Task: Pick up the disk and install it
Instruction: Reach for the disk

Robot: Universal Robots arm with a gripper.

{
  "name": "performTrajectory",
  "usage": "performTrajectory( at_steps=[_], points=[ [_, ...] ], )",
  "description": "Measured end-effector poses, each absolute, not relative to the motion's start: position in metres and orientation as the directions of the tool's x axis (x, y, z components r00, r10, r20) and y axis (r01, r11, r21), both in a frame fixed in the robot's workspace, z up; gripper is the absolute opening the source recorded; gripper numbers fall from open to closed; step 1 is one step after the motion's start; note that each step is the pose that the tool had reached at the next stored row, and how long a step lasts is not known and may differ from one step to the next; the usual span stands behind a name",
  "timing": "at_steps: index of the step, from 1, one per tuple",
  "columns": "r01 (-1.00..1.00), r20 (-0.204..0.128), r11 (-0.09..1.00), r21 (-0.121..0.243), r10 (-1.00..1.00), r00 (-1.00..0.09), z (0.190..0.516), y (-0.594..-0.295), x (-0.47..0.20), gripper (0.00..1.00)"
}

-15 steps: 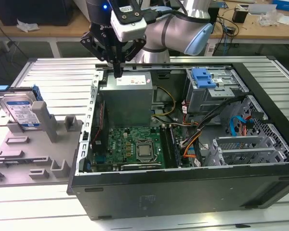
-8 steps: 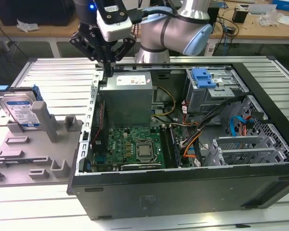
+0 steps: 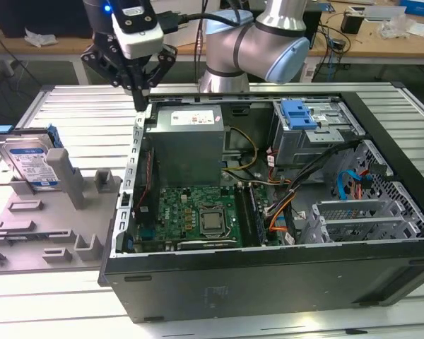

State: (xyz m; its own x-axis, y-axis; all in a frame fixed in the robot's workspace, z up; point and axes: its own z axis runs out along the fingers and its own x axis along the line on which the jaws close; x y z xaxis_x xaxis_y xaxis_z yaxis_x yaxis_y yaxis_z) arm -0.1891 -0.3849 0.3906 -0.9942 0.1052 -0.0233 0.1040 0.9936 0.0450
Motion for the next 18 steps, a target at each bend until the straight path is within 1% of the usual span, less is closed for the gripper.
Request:
performTrajectory(
  at_steps=[18],
  points=[
    [0.146,-0.023,0.988,0.045,0.147,-0.989,0.388,-0.379,-0.238,0.11]
  ],
)
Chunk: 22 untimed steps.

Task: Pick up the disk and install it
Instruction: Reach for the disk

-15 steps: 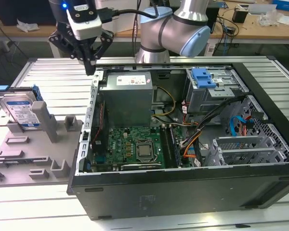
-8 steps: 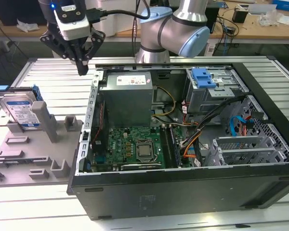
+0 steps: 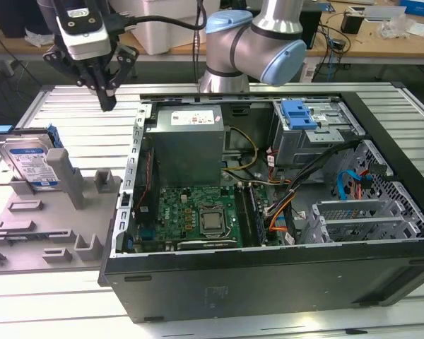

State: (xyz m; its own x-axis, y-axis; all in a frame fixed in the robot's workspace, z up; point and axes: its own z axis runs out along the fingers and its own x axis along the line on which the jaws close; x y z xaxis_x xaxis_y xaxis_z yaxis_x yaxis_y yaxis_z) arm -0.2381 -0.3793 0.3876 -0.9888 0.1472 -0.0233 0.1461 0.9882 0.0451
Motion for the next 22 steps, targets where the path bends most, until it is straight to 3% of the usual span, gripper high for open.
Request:
performTrajectory(
  at_steps=[22],
  points=[
    [0.218,-0.023,0.975,0.045,0.219,-0.976,0.386,-0.373,-0.291,0.11]
  ],
)
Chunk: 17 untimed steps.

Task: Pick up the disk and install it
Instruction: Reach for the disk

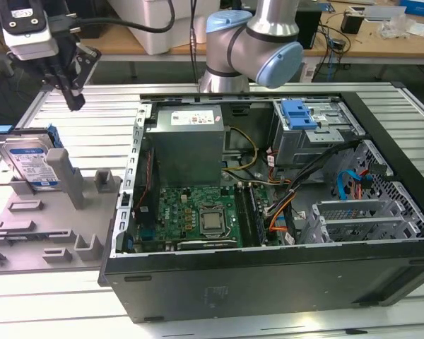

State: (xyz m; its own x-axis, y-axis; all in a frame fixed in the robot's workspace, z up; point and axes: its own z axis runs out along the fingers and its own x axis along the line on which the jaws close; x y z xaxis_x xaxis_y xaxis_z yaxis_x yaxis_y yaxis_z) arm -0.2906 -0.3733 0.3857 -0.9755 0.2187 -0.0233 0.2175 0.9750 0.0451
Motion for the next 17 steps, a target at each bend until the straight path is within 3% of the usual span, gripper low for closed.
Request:
performTrajectory(
  at_steps=[17],
  points=[
    [0.279,-0.023,0.959,0.045,0.28,-0.96,0.384,-0.368,-0.33,0.11]
  ],
)
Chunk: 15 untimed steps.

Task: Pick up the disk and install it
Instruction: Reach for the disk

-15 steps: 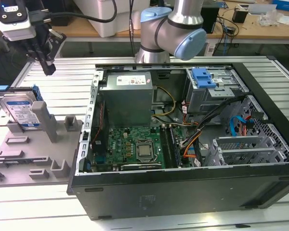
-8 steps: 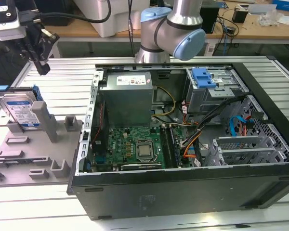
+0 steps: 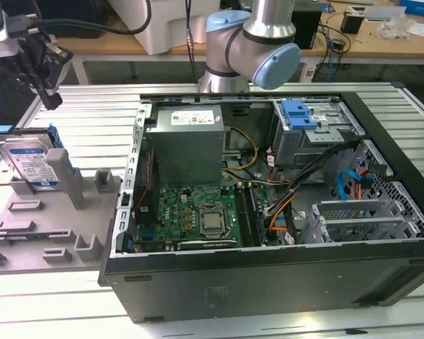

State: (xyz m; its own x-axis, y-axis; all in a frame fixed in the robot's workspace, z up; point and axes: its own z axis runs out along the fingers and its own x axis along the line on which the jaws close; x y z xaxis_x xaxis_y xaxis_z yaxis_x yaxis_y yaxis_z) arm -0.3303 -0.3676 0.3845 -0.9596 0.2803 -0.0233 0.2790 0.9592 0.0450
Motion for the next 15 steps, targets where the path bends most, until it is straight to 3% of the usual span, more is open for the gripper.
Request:
performTrajectory(
  at_steps=[15],
  points=[
    [0.281,-0.023,0.959,0.043,0.282,-0.959,0.383,-0.361,-0.383,0.11]
  ],
)
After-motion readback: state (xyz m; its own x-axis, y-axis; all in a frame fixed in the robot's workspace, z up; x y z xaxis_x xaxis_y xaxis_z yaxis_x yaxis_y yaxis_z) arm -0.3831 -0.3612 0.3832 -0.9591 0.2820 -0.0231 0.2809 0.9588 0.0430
